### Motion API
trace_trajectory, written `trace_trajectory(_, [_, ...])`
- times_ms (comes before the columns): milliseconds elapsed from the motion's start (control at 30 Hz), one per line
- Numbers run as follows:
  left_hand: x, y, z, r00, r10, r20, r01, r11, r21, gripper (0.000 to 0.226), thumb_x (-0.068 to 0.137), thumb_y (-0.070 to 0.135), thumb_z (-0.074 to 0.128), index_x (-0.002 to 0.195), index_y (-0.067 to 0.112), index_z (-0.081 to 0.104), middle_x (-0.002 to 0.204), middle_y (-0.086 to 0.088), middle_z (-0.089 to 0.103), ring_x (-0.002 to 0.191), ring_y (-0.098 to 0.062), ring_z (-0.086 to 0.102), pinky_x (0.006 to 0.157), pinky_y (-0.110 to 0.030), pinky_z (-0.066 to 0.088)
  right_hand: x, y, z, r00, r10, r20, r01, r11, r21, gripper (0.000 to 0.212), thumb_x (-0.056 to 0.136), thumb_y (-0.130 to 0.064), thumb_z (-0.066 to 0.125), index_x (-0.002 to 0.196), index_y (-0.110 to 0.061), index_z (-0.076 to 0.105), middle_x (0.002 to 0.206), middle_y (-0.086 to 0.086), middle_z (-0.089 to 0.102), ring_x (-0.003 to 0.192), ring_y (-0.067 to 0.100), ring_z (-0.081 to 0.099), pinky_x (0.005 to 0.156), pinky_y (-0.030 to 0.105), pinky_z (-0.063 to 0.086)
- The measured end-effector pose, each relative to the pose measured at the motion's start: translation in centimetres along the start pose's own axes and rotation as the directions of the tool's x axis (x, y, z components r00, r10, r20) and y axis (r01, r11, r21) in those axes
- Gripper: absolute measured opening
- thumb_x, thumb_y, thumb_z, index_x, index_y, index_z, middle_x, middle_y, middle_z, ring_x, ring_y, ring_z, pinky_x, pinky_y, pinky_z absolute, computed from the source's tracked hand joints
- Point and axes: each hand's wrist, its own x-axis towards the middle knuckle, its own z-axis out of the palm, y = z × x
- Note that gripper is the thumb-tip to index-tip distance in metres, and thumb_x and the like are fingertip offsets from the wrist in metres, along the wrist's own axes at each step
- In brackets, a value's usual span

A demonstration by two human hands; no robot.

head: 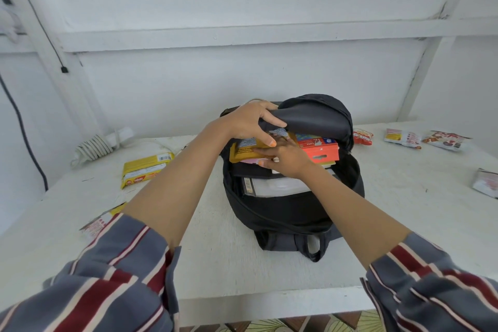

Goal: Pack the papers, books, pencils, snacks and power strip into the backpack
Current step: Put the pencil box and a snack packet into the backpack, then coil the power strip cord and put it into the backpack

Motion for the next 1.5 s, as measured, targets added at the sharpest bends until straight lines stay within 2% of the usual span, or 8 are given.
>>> trace_trajectory(267, [-0.5, -0.2, 0.8, 0.998, -0.037, 0.058, 0.035, 0.999, 0.038, 0.042, 0.078, 0.02, 0.074, 0.118, 0.025, 0.064, 0.142, 0.0, 0.034, 0.13, -0.017, 0.031, 0.1, -0.023, 0.024, -7.1, 1.9, -3.6, 0.958, 0.25, -0.142, -0.121, 0.798, 0.59, 0.034, 0.085, -0.007, 0.063, 0.115, -0.02, 0.066, 0.104, -0.004, 0.069, 0.092, 0.001, 0.063, 0.086, 0.023, 0.051])
trace_trajectory(367, [-0.9, 0.0, 1.8, 0.99, -0.054, 0.127, 0.049, 0.998, 0.038, 0.035, 0.078, 0.022, 0.074, 0.112, 0.025, 0.067, 0.14, 0.002, 0.037, 0.129, -0.015, 0.033, 0.102, -0.025, 0.024, -9.4, 3.2, -4.8, 0.898, 0.395, -0.195, -0.184, 0.738, 0.649, 0.03, 0.084, 0.004, 0.056, 0.106, -0.013, 0.069, 0.088, -0.003, 0.068, 0.08, 0.002, 0.065, 0.076, 0.016, 0.053])
trace_trajectory(533, [-1.7, 0.2, 3.8, 0.99, -0.076, 0.121, 0.077, 0.997, -0.006, 0.029, 0.076, 0.024, 0.076, 0.105, 0.023, 0.071, 0.137, 0.004, 0.04, 0.125, -0.008, 0.036, 0.097, -0.021, 0.024, -11.8, 6.2, -5.2, 0.674, 0.672, -0.308, -0.244, 0.596, 0.765, 0.024, 0.086, 0.003, 0.048, 0.087, -0.011, 0.068, 0.089, 0.011, 0.068, 0.074, 0.021, 0.063, 0.088, 0.036, 0.052])
trace_trajectory(667, [-2.5, 0.9, 5.2, 0.996, -0.073, -0.048, 0.069, 0.995, -0.077, 0.02, 0.078, 0.021, 0.073, 0.097, 0.022, 0.072, 0.126, 0.003, 0.051, 0.116, -0.003, 0.041, 0.096, -0.019, 0.026, -12.0, 6.7, -5.5, 0.622, 0.69, -0.371, -0.242, 0.619, 0.747, 0.023, 0.086, 0.001, 0.05, 0.095, -0.011, 0.068, 0.1, 0.01, 0.067, 0.083, 0.019, 0.059, 0.071, 0.018, 0.047])
trace_trajectory(967, [-4.1, 2.3, 7.0, 0.932, -0.097, -0.349, 0.075, 0.994, -0.076, 0.028, 0.084, 0.01, 0.062, 0.11, 0.02, 0.066, 0.115, 0.004, 0.064, 0.11, -0.009, 0.056, 0.098, -0.028, 0.042, -12.2, 6.5, -6.6, 0.708, 0.577, -0.407, -0.286, 0.761, 0.582, 0.025, 0.085, -0.001, 0.048, 0.098, -0.006, 0.07, 0.099, 0.009, 0.066, 0.078, 0.019, 0.058, 0.074, 0.025, 0.044])
trace_trajectory(1233, [-8.7, 3.4, 6.1, 0.673, -0.099, -0.733, 0.043, 0.995, -0.094, 0.017, 0.083, 0.008, 0.058, 0.09, 0.012, 0.072, 0.089, 0.002, 0.069, 0.074, -0.013, 0.061, 0.072, -0.016, 0.048, -10.0, 1.1, -10.4, 0.746, 0.321, -0.583, 0.001, 0.875, 0.484, 0.026, 0.084, 0.003, 0.047, 0.095, -0.003, 0.07, 0.103, 0.01, 0.068, 0.09, 0.018, 0.059, 0.079, 0.015, 0.039])
trace_trajectory(1367, [-11.2, 1.9, 4.6, 0.649, -0.193, -0.736, 0.26, 0.965, -0.024, 0.021, 0.085, 0.014, 0.056, 0.1, 0.017, 0.07, 0.106, 0.001, 0.068, 0.099, -0.017, 0.059, 0.086, -0.027, 0.045, -7.8, -3.2, -11.5, 0.906, 0.11, -0.409, 0.083, 0.901, 0.427, 0.029, 0.087, -0.001, 0.047, 0.107, -0.005, 0.068, 0.111, 0.009, 0.066, 0.092, 0.014, 0.054, 0.088, 0.021, 0.041])
trace_trajectory(1500, [-14.2, -1.1, 2.8, 0.686, -0.39, -0.614, 0.536, 0.842, 0.064, 0.029, 0.089, 0.027, 0.052, 0.116, 0.024, 0.062, 0.125, 0.002, 0.057, 0.117, -0.021, 0.05, 0.091, -0.038, 0.043, -4.7, -7.3, -10.6, 0.98, -0.08, -0.182, 0.14, 0.926, 0.35, 0.035, 0.09, -0.006, 0.045, 0.121, -0.01, 0.06, 0.127, 0.005, 0.058, 0.117, 0.018, 0.052, 0.092, 0.015, 0.032])
